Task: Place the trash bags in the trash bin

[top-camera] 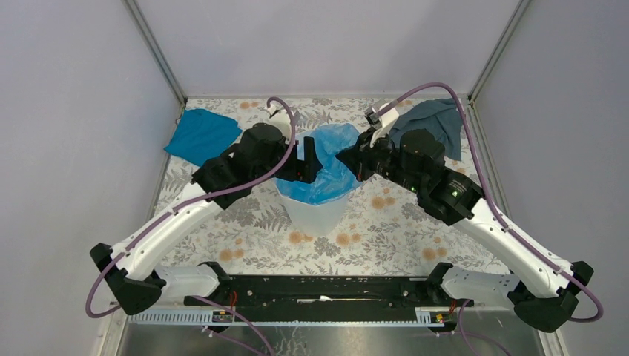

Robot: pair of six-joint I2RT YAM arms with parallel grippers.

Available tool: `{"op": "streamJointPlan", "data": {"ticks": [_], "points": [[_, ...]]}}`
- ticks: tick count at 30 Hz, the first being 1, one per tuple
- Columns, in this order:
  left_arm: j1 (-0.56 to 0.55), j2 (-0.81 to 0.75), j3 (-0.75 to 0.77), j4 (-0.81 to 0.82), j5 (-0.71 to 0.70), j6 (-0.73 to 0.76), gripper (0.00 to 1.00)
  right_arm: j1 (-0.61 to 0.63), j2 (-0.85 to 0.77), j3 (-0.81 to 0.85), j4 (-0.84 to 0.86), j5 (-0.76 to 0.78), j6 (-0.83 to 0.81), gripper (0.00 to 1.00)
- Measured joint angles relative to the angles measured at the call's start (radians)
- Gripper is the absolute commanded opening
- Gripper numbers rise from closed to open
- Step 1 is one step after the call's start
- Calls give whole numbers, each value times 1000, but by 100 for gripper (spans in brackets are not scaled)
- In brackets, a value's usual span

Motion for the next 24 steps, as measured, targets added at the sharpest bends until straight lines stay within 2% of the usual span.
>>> {"op": "streamJointPlan", "data": {"ticks": [9, 11, 13, 18, 24], "points": [[0, -69, 62, -100, 2, 8, 89, 0, 5, 0, -6, -18, 5, 0], [0, -87, 89, -122, 14, 17, 92, 0, 6, 0, -6, -30, 12, 0], [0, -98, 133, -132, 53, 26, 95, 0, 7, -2, -3, -34, 25, 0], [0, -152, 164, -78, 173, 31, 95, 0, 14, -33, 57, -52, 110, 0], [0, -162, 87, -14, 274, 27, 90, 0, 61, -43, 128, -44, 244, 0]]}}
